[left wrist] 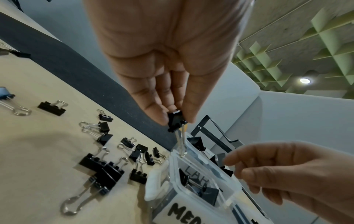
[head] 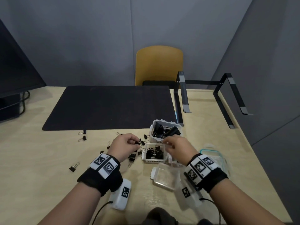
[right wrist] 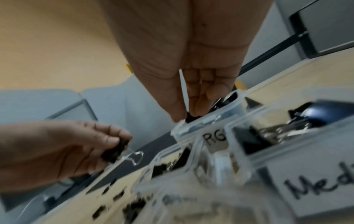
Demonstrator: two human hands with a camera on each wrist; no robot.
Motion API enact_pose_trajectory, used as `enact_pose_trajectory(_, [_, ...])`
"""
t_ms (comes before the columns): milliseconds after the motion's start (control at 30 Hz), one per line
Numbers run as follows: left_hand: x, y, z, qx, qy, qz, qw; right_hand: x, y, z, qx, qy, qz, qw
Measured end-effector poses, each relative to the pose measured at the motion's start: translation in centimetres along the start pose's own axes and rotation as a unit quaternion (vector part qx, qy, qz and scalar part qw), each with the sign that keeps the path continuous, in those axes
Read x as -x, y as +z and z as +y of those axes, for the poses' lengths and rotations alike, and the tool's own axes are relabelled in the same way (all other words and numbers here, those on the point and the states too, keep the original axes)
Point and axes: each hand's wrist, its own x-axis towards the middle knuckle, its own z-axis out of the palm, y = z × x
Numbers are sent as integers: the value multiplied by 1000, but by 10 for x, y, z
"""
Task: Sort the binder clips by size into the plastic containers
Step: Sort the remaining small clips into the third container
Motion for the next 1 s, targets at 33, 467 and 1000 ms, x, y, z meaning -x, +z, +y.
enact_pose_trajectory(33, [0, 1, 1, 5, -4, -3, 1000, 1, -7, 6, -2, 11, 8, 1000])
enact_pose_trajectory(467, [-4, 47, 20, 4, -12, -2, 1000, 25, -29, 66, 20, 101, -38, 994])
enact_pose_trajectory(1000, [-6, 63, 13, -187, 48, 89, 977, 31, -24, 76, 12, 75, -27, 997])
